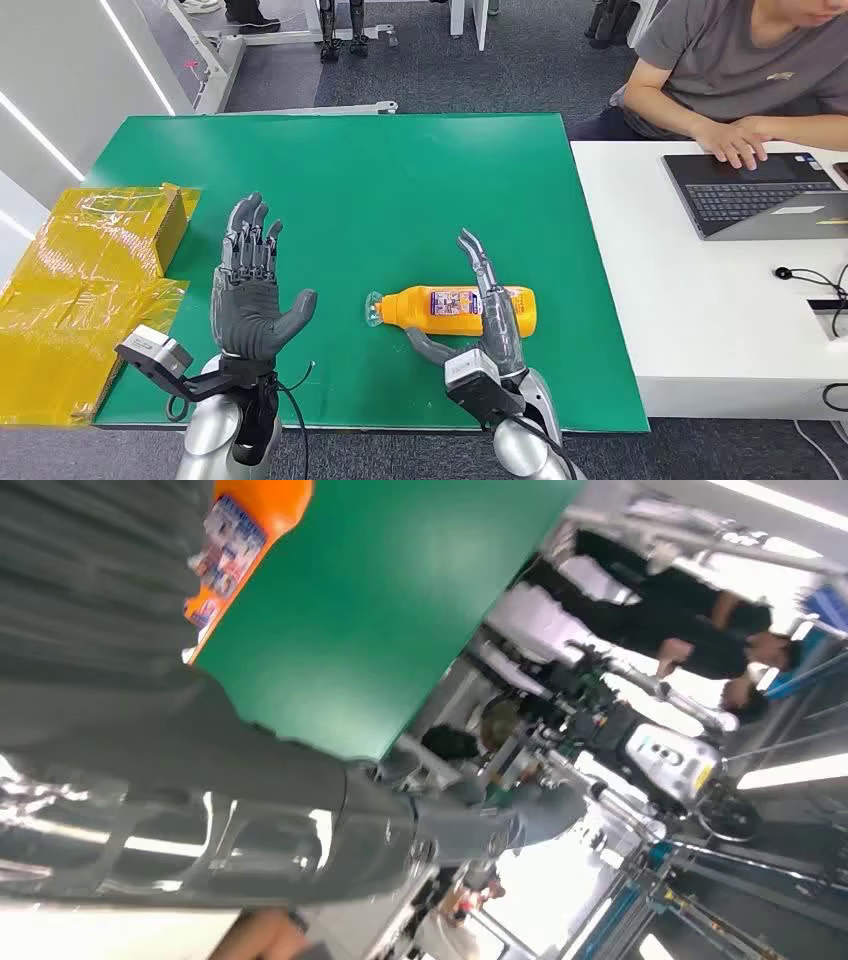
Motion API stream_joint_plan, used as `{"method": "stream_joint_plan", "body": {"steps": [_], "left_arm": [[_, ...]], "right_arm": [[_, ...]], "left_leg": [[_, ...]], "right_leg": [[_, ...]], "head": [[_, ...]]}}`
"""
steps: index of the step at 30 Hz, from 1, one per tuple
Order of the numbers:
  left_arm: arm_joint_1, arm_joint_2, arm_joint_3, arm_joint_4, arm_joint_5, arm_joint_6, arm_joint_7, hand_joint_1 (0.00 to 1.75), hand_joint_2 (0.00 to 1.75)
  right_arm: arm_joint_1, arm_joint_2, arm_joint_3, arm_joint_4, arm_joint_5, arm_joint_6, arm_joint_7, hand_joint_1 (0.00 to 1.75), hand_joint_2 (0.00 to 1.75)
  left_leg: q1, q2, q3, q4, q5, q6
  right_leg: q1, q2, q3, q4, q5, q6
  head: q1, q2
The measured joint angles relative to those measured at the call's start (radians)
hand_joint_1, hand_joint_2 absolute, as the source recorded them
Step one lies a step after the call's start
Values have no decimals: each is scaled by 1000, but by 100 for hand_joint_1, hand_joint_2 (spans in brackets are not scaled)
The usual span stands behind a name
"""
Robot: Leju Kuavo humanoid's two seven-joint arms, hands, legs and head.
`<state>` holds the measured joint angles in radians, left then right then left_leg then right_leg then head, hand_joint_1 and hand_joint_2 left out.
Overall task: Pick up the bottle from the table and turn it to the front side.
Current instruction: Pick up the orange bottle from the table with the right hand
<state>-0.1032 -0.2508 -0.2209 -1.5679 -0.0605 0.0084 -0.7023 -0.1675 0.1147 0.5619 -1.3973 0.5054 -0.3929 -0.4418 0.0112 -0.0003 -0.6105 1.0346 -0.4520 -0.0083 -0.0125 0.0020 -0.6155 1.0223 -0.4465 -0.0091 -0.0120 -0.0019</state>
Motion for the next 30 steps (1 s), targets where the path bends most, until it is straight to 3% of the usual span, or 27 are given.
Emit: {"method": "stream_joint_plan", "body": {"steps": [3, 9, 19, 23, 26, 30], "left_arm": [[-4, 0, 0, 0, 1, -9, 0, 0, 175], [-15, 2, 0, 6, 1, -43, 0, 0, 175], [-17, 16, 0, 15, 29, -65, 0, 0, 175], [-19, 15, 0, 29, 41, -57, 0, 0, 175], [-21, 13, 0, 37, 45, -53, 0, 0, 175], [-21, 13, 0, 44, 50, -53, 0, 0, 175]], "right_arm": [[-21, -20, 2, 0, 98, 50, 62, 0, 175], [-124, -99, 12, 32, 308, 285, 203, 0, 175], [-254, -346, 91, 144, 407, 621, 290, 0, 175], [-355, -428, 162, 188, 414, 786, 303, 0, 175], [-416, -460, 212, 226, 403, 820, 312, 0, 175], [-447, -476, 248, 266, 388, 793, 331, 0, 175]], "left_leg": [[0, 0, 0, 0, 0, 0], [0, 0, 0, 1, 1, 0], [0, -2, -1, 2, 0, 1], [0, -1, 0, 2, 1, 1], [0, -1, 0, 2, 1, 1], [0, -1, 0, 2, 1, 1]], "right_leg": [[0, 0, 0, 0, 0, 0], [0, 0, 0, 0, 1, 0], [0, -1, 1, 0, 1, 0], [-1, -1, 1, 0, 2, 0], [0, -1, 1, 0, 2, 0], [0, -1, 1, 0, 2, 0]], "head": [[0, 0], [0, 0], [0, 0], [0, 0], [0, 0], [0, 0]]}}
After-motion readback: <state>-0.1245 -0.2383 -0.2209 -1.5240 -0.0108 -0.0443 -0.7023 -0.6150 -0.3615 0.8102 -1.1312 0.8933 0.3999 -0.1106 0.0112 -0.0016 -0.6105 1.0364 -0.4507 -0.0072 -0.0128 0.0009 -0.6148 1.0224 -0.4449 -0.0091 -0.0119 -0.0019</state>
